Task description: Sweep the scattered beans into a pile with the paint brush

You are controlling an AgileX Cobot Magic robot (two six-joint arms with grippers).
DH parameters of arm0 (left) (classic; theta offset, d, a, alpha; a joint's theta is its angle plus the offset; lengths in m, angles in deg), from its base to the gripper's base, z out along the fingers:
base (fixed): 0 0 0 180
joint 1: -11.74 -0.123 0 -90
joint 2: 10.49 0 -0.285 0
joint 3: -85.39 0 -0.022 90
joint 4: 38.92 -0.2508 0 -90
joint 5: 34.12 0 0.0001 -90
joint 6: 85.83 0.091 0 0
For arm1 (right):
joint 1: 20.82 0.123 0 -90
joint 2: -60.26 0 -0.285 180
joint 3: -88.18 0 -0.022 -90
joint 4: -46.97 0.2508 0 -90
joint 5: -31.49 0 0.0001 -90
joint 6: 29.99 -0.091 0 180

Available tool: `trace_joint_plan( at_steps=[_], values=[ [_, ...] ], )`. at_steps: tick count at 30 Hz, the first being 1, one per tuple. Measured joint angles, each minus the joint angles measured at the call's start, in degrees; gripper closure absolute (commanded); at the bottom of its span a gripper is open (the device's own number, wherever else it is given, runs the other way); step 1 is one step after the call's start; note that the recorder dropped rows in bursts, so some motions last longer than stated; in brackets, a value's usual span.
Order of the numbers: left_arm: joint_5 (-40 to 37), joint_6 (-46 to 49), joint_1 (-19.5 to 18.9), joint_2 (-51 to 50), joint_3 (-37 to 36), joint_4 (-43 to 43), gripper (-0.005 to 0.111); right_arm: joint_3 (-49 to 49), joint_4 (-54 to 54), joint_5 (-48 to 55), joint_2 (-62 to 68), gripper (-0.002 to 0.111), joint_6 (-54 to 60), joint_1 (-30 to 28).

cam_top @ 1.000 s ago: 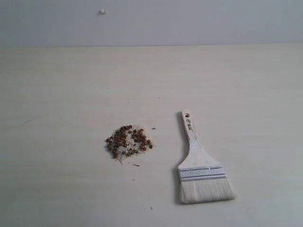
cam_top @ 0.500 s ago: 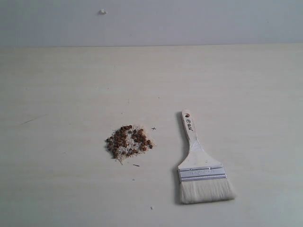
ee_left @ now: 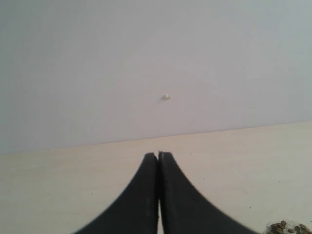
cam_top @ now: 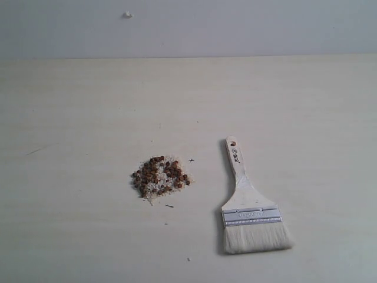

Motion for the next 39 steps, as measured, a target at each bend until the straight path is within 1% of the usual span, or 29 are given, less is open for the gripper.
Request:
trace_joint_plan(
  at_steps=[3,8,12,17,39],
  values=[
    [0.0,0.0,0.0,0.0,0.0,0.0,0.107,-3.84,-4.19,0.22,-1.04,0.108,-3.59,0.0],
    [0.0,0.0,0.0,0.0,0.0,0.0,0.107,-9.27,-4.22,0.22,-3.87,0.108,-3.33,0.0],
    [0.0,0.0,0.0,0.0,0.0,0.0,0.107,-13.45,-1.88,0.47,-4.98,0.108,-3.09,0.0],
    [0.0,0.0,0.0,0.0,0.0,0.0,0.107,-13.6,-0.61,0.47,-4.98,0.108,0.14,0.0],
    [0.0,0.0,0.0,0.0,0.0,0.0,0.107,-13.6,-0.03,0.47,-4.98,0.108,0.24,0.0]
  ],
)
